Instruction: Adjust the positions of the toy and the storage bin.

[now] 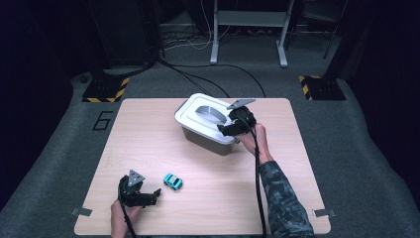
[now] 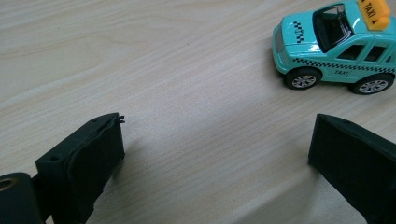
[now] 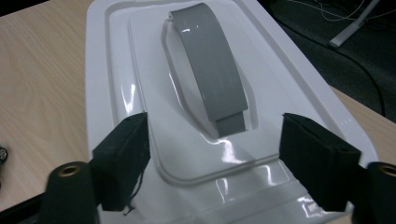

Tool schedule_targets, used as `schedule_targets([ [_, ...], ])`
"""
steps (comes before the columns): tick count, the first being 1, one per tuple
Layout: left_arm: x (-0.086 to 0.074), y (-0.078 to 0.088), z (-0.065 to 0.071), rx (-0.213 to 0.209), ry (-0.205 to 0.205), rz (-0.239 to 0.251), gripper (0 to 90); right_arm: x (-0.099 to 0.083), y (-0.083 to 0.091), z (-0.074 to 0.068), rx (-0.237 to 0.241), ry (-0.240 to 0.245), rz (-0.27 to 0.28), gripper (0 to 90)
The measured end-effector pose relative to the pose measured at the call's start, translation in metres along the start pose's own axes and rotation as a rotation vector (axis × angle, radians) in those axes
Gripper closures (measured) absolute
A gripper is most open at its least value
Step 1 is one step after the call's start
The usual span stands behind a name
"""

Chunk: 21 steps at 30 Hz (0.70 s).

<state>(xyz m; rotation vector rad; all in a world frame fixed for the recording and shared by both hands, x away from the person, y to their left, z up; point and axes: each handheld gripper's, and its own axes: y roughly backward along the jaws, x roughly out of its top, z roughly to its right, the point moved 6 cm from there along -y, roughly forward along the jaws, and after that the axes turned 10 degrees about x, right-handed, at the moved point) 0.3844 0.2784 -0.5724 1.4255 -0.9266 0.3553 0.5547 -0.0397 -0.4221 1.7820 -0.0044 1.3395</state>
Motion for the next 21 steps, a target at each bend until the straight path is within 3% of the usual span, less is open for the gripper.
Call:
schedule_targets([
  [5, 0.000, 0.000, 0.000, -0.001, 0.000, 0.000, 3.3, 0.012, -0.014, 0.003, 0.005, 0.004, 0.001, 33.9],
  [9, 0.000, 0.000, 0.000, 0.005, -0.008, 0.004, 3.4, 0.019, -0.020, 0.005, 0.014, -0.006, -0.001, 33.4],
  [11, 0.000, 0.000, 0.000, 0.004, -0.006, 0.006, 3.4, 0.025, -0.026, 0.009, 0.001, -0.021, 0.014, 37.2],
  [13, 0.000, 0.000, 0.000, 0.003, -0.006, 0.006, 3.5, 0.025, -0.029, 0.011, 0.001, -0.015, -0.006, 40.0],
  [18, 0.000, 0.000, 0.000, 0.003, -0.008, 0.007, 3.7, 0.021, -0.037, 0.014, -0.001, -0.053, -0.041, 46.0],
  [20, 0.000, 0.000, -0.001, 0.004, -0.012, 0.008, 3.8, 0.021, -0.037, 0.013, 0.008, -0.052, -0.044, 56.3],
  [21, 0.000, 0.000, 0.000, 0.002, -0.009, 0.008, 3.8, 0.021, -0.037, 0.012, 0.013, -0.050, -0.042, 56.6],
])
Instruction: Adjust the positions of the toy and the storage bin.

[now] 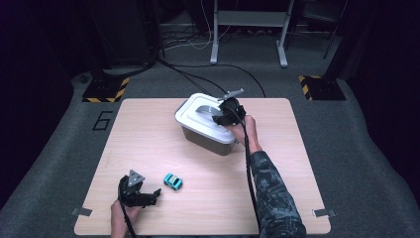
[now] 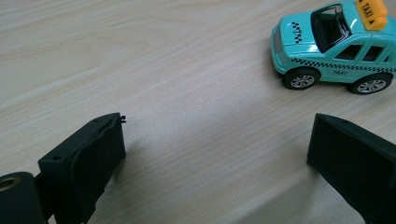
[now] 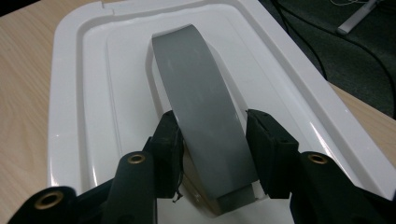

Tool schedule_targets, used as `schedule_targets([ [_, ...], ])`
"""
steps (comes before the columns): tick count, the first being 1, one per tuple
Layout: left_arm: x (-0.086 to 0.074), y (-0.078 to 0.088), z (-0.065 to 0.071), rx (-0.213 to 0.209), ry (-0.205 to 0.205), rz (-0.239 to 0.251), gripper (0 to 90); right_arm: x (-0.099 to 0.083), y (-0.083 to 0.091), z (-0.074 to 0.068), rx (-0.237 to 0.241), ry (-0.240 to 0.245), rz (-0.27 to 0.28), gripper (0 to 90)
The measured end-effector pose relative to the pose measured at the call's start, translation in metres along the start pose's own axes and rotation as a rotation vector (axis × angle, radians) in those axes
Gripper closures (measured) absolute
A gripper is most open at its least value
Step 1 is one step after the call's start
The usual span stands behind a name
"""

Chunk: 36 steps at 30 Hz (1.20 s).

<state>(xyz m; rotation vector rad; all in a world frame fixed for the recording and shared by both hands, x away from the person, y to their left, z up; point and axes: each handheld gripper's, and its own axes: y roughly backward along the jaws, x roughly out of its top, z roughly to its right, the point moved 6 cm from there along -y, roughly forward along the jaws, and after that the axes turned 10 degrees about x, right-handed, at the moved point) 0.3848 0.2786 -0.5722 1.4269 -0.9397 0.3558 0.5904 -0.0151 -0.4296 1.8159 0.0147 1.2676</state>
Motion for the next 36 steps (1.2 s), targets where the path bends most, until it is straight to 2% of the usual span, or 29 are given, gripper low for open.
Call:
schedule_targets([
  [1, 0.000, 0.000, 0.000, 0.000, 0.000, 0.000, 3.8, 0.000, 0.000, 0.000, -0.005, 0.014, -0.002, 57.1],
  [10, 0.000, 0.000, 0.000, 0.002, -0.004, 0.000, 3.8, -0.004, 0.004, -0.004, 0.009, 0.037, -0.004, 59.8],
  [17, 0.000, 0.000, 0.000, 0.002, -0.003, 0.000, 4.1, -0.011, 0.013, -0.011, -0.003, 0.054, -0.013, 62.1],
  [26, 0.000, 0.000, 0.000, 0.003, -0.001, -0.001, 4.3, -0.023, 0.026, -0.017, -0.001, 0.042, -0.029, 63.6],
  [29, 0.000, 0.001, 0.000, -0.005, -0.001, -0.004, 4.3, -0.031, 0.034, -0.022, -0.014, 0.014, -0.034, 63.8],
  [36, 0.000, 0.001, 0.000, -0.003, 0.000, -0.005, 4.4, -0.044, 0.048, -0.028, -0.023, 0.000, -0.034, 64.3],
])
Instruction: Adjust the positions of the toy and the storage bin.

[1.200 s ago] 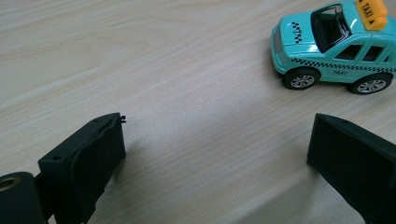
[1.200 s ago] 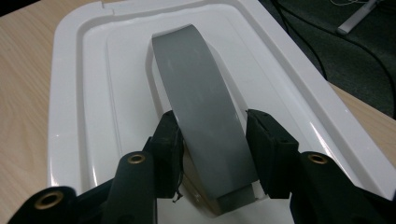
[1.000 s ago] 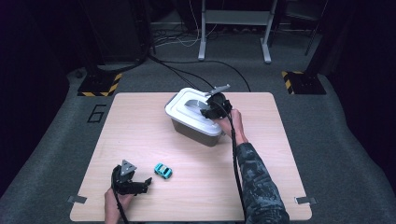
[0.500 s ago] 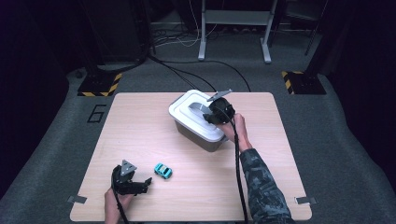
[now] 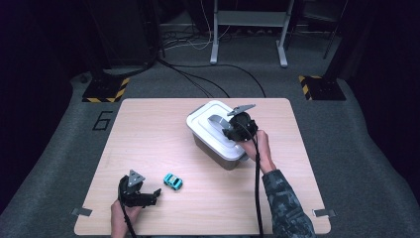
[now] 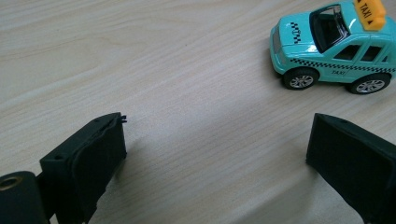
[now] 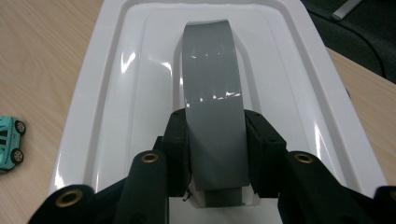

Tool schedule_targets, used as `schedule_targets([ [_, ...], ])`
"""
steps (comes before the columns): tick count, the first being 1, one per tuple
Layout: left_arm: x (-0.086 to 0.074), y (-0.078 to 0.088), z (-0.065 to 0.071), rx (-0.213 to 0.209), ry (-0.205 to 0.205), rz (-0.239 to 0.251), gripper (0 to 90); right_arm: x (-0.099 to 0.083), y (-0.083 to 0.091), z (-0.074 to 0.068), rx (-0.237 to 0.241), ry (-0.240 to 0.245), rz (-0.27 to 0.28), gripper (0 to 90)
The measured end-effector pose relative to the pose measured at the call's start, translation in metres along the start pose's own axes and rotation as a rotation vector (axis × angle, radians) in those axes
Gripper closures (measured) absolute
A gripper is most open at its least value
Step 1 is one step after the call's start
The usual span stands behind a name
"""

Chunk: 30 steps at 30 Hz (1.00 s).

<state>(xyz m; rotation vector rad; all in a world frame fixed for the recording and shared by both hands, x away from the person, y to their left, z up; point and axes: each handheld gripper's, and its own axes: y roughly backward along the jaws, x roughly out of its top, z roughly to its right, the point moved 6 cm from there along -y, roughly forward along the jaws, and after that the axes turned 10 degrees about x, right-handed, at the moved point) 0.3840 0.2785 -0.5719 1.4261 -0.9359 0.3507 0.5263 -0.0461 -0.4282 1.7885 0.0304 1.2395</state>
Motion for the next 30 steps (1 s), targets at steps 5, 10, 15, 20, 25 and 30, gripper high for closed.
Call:
schedule_targets([
  [5, 0.000, 0.000, 0.000, -0.002, -0.001, 0.001, 4.4, -0.010, 0.010, -0.007, 0.003, -0.013, -0.007, 64.7],
  [10, 0.000, 0.000, 0.000, 0.000, 0.000, -0.001, 4.4, -0.018, 0.018, -0.012, 0.008, -0.011, -0.011, 64.8],
  [15, 0.000, 0.000, 0.000, -0.002, -0.001, 0.001, 4.4, -0.027, 0.025, -0.020, 0.009, -0.016, 0.009, 64.9],
  [20, 0.000, 0.000, 0.000, 0.000, -0.002, -0.003, 4.4, -0.035, 0.033, -0.031, 0.017, -0.023, 0.011, 65.1],
  [25, 0.000, 0.000, 0.000, -0.001, -0.001, -0.004, 4.4, -0.041, 0.038, -0.038, 0.024, -0.022, 0.014, 65.2],
  [30, 0.000, 0.000, 0.000, -0.001, -0.004, 0.001, 4.4, -0.048, 0.044, -0.047, 0.032, -0.026, 0.006, 65.3],
])
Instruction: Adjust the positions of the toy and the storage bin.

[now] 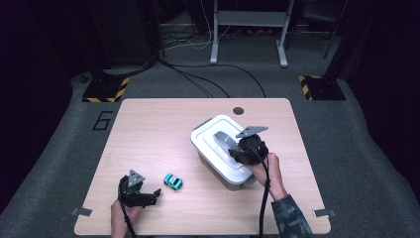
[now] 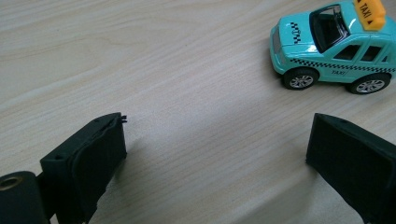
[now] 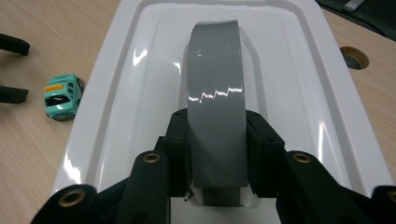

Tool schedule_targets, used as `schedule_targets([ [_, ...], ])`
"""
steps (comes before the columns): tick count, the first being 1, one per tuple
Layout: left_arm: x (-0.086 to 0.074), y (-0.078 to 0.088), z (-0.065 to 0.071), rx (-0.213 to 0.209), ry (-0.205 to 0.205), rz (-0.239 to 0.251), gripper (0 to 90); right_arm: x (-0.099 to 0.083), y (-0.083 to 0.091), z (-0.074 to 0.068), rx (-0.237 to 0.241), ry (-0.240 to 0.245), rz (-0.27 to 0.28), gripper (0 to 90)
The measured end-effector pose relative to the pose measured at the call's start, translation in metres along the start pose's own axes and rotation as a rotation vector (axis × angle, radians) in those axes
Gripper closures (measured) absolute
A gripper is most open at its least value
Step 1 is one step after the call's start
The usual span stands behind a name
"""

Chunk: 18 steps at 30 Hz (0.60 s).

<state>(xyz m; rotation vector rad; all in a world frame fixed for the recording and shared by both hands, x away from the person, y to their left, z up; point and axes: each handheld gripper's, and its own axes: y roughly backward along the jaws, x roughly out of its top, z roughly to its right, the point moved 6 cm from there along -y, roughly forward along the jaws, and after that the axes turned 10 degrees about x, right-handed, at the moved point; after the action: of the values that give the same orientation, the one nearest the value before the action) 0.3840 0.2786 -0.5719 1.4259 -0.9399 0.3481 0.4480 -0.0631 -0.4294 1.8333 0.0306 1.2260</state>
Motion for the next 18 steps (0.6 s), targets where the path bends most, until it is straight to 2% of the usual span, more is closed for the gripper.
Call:
schedule_targets([
  [7, 0.000, 0.000, 0.000, 0.000, 0.003, 0.001, 4.5, -0.007, 0.005, -0.010, -0.009, -0.016, 0.013, 65.3],
  [11, 0.000, 0.000, 0.000, 0.000, 0.004, 0.001, 4.5, -0.009, 0.007, -0.013, -0.004, -0.010, 0.018, 65.4],
  [18, 0.000, 0.000, 0.000, -0.001, 0.002, -0.003, 4.5, -0.011, 0.007, -0.016, 0.000, -0.023, 0.022, 65.0],
])
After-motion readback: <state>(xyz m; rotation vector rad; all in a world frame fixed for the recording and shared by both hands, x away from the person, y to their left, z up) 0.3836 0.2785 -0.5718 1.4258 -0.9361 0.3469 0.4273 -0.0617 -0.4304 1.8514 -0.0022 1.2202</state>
